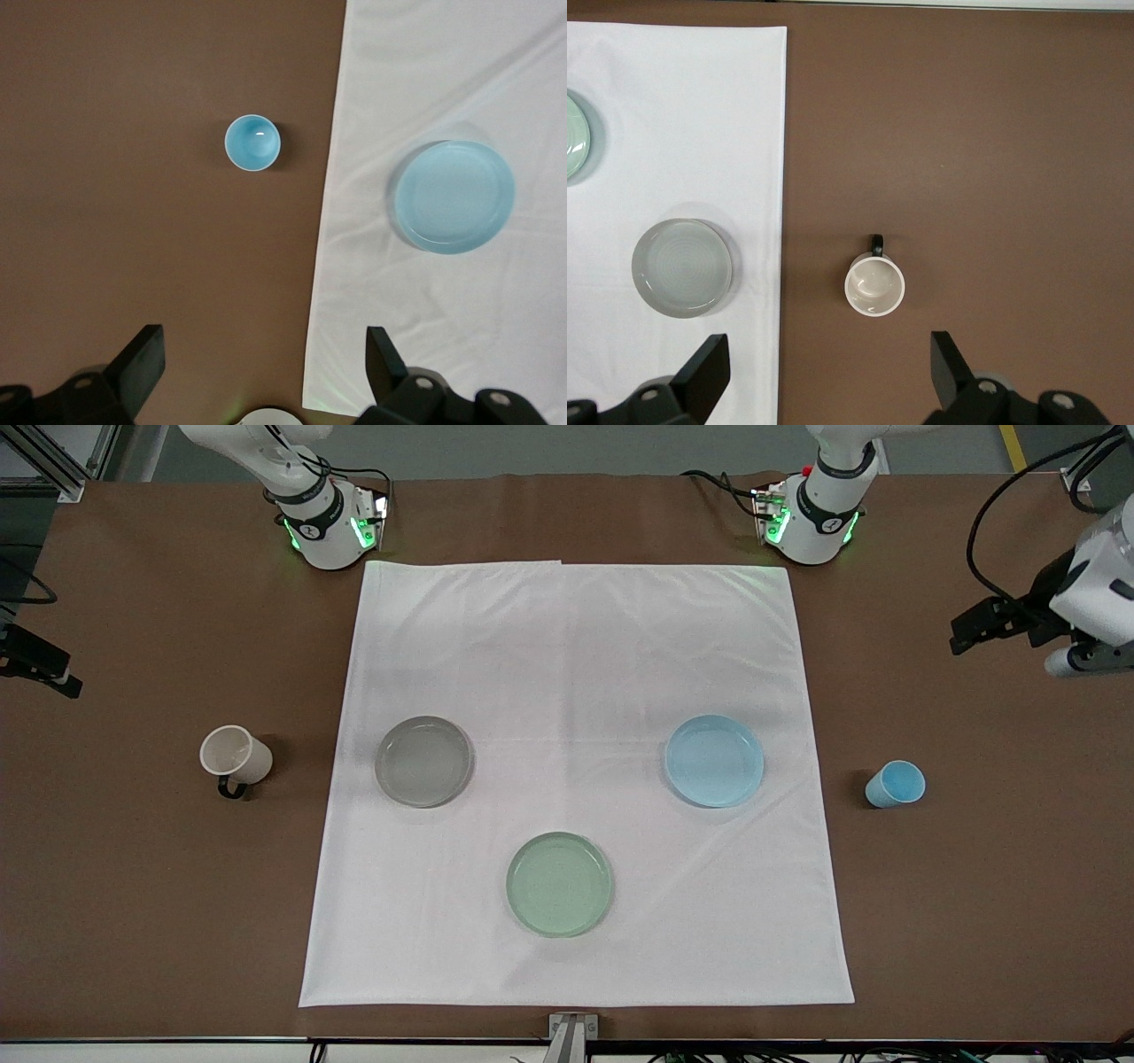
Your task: Place blue cup in blue plate and white mug in gray plate
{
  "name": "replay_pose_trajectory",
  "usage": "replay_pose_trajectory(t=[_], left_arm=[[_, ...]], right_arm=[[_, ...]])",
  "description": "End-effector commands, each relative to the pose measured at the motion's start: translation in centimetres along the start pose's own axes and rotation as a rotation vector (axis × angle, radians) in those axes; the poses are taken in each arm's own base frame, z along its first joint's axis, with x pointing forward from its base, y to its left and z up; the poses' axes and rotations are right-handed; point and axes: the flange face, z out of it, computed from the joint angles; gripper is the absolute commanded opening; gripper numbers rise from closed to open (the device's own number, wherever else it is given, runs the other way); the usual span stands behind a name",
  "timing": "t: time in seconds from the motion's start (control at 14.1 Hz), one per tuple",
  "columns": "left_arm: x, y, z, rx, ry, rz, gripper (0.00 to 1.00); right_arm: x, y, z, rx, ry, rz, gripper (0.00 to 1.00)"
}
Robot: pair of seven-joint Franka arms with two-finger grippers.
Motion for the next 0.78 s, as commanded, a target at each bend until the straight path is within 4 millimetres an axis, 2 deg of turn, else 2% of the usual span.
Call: replay_pose_trajectory(t=[0.0, 0.14, 0.21, 0.28, 0.35, 0.5, 0.71], left_arm=[[2.6, -1.5, 6.6, 0.033, -0.054, -0.018, 1.00], [4.1, -2.4, 12.1, 0.022, -0.038, -0.032, 1.00], [4.5, -3.7, 14.6, 0.013, -0.006, -0.053, 1.00], [4.6, -4.2, 17.1, 0.008, 0.023, -0.057, 1.00], [4.4, -4.0, 19.6, 0.003, 0.047, -0.051, 0.99], [4.9, -3.8, 23.4, -0.008, 0.058, -0.048, 0.94], [5.9, -4.9, 26.5, -0.012, 0.047, -0.061, 0.89]], right_arm=[[0.7, 0.3, 1.1, -0.012, -0.029, 0.018, 1.00], [1.8, -0.1, 3.5, -0.013, -0.069, 0.009, 1.00], [2.4, -0.1, 5.1, -0.014, -0.093, 0.010, 1.00], [2.8, 0.3, 6.6, -0.013, -0.115, 0.007, 1.00], [3.1, 0.8, 8.9, -0.015, -0.153, 0.014, 1.00], [4.2, 2.4, 15.7, -0.017, -0.226, 0.037, 1.00], [2.6, 4.5, 25.1, -0.024, -0.189, 0.065, 1.00]])
